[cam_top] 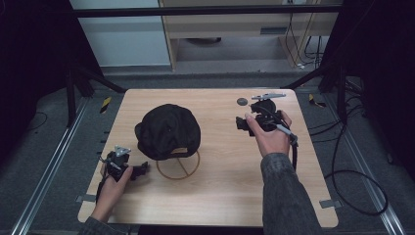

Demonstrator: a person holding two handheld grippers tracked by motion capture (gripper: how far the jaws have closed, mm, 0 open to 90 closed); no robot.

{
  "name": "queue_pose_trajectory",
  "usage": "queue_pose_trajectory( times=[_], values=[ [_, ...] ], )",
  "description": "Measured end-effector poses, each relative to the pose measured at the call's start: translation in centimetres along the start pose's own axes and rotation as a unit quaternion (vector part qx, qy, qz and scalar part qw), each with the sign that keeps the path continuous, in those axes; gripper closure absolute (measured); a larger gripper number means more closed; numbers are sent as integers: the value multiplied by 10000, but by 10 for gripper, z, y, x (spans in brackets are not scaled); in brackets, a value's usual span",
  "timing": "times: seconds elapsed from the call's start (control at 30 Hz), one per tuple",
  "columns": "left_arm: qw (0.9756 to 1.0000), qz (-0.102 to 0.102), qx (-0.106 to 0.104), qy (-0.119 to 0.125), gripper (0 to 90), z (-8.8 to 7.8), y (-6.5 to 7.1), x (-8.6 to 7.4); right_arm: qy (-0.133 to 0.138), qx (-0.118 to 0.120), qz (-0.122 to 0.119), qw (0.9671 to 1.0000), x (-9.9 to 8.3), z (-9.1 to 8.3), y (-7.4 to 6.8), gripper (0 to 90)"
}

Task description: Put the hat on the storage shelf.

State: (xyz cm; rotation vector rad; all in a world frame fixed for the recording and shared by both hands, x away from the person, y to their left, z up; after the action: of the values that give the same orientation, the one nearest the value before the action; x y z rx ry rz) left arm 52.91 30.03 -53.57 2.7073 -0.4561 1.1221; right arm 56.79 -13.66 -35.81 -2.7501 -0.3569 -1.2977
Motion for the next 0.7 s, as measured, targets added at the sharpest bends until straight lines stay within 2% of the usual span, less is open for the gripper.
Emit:
queue_pose_trajectory(
  times=[0.07, 0.37, 0.7],
  values=[
    [10000, -3, 0, 4, 0, 0, 0, 0, -50, -19, -23, 10000, -7, 6, 0, 134],
    [10000, 9, -7, -7, 0, 0, 0, 0, -219, 76, 92, 9997, -38, 27, 1, 135],
    [10000, 16, -12, -7, 0, 0, 0, 0, -191, -87, 213, 9996, -70, 52, 8, 129]
  ],
)
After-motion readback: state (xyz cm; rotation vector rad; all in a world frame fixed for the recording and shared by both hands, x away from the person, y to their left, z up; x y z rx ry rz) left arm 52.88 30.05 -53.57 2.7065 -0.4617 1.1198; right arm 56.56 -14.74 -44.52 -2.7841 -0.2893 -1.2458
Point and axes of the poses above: each handheld gripper's, and its own axes: z roughly forward along the jaws, x roughly out of its top, y roughly to its right, the point moved 4 cm from there along z, roughly forward along the jaws, and after that the axes turned 5 degrees about -x, right-handed, at the moved point
